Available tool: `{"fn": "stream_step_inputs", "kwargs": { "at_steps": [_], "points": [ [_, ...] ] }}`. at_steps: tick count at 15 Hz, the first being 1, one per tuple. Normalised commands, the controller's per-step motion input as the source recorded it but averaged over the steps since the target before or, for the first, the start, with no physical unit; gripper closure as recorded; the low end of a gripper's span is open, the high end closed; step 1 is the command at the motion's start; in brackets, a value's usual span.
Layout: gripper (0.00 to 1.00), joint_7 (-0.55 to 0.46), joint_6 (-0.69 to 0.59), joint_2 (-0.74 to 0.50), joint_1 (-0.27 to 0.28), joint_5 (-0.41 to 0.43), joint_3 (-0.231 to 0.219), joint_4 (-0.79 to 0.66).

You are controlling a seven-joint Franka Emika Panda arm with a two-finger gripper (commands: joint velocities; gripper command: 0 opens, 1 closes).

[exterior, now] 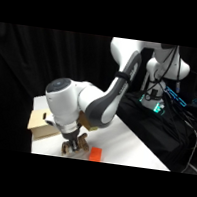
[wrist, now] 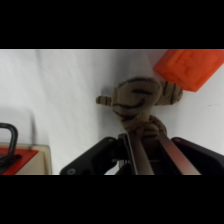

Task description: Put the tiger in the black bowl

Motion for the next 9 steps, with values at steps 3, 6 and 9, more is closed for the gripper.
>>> {"fn": "stream_step_inputs", "kwargs": {
  "at_steps": [3,6,9],
  "points": [
    [0.95,0.1,-0.21,-0.66,0.071,-0.083,-0.08,-0.47],
    [0.95,0.07,-0.14,-0.62,0.022,-0.12,-0.067,-0.55],
    [0.95,0.03,0.0,-0.67,-0.04,-0.132,-0.039,-0.68]
  ]
}}
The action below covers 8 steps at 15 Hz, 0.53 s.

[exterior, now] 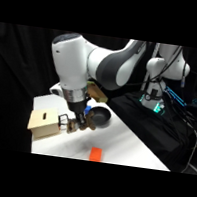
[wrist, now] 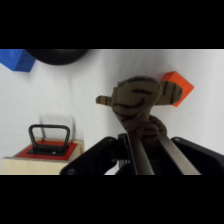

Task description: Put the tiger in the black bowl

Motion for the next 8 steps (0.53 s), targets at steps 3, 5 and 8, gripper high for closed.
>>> {"fn": "stream_step_inputs", "kwargs": {
  "at_steps": [3,5,8],
  "points": [
    [0.95,-0.01,0.1,-0.67,-0.106,-0.132,-0.03,-0.73],
    [0.95,-0.04,0.14,-0.6,-0.142,-0.106,-0.02,-0.67],
    [0.95,-0.09,0.19,-0.52,-0.162,-0.064,-0.019,-0.61]
  ]
}}
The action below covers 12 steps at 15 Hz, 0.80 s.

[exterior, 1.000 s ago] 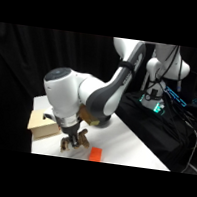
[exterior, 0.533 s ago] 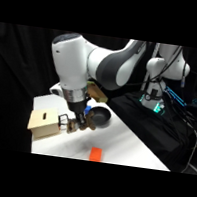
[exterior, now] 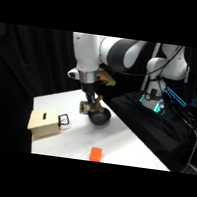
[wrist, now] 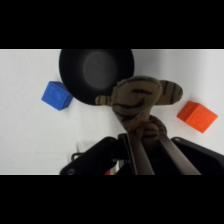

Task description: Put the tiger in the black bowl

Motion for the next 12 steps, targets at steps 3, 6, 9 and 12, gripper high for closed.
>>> {"fn": "stream_step_inputs", "kwargs": {
  "at_steps": [3,6,9,12],
  "points": [
    [0.95,-0.13,0.26,-0.4,-0.166,-0.034,-0.031,-0.52],
    [0.95,-0.13,0.3,-0.26,-0.139,-0.014,-0.03,-0.41],
    [0.95,-0.13,0.3,-0.15,-0.105,-0.009,-0.028,-0.34],
    [0.95,-0.12,0.32,-0.07,-0.077,-0.026,-0.026,-0.27]
  ]
}}
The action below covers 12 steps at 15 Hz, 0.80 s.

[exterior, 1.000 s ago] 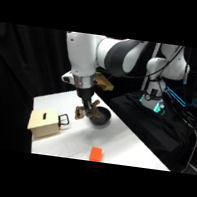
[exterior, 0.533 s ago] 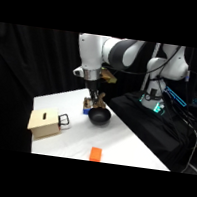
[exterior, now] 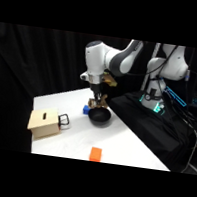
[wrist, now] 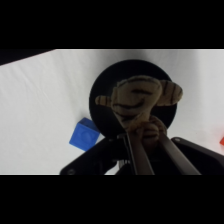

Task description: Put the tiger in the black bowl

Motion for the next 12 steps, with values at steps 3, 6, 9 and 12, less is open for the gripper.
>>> {"fn": "stream_step_inputs", "kwargs": {
  "at_steps": [3,6,9,12],
  "points": [
    [0.95,-0.13,0.31,0.03,-0.061,-0.014,-0.025,-0.17],
    [0.95,-0.14,0.3,0.1,-0.035,0.018,-0.01,-0.08],
    [0.95,-0.14,0.28,0.12,-0.019,0.036,-0.002,-0.03],
    [0.6,-0.13,0.2,0.1,-0.008,0.04,-0.002,0.0]
  ]
}}
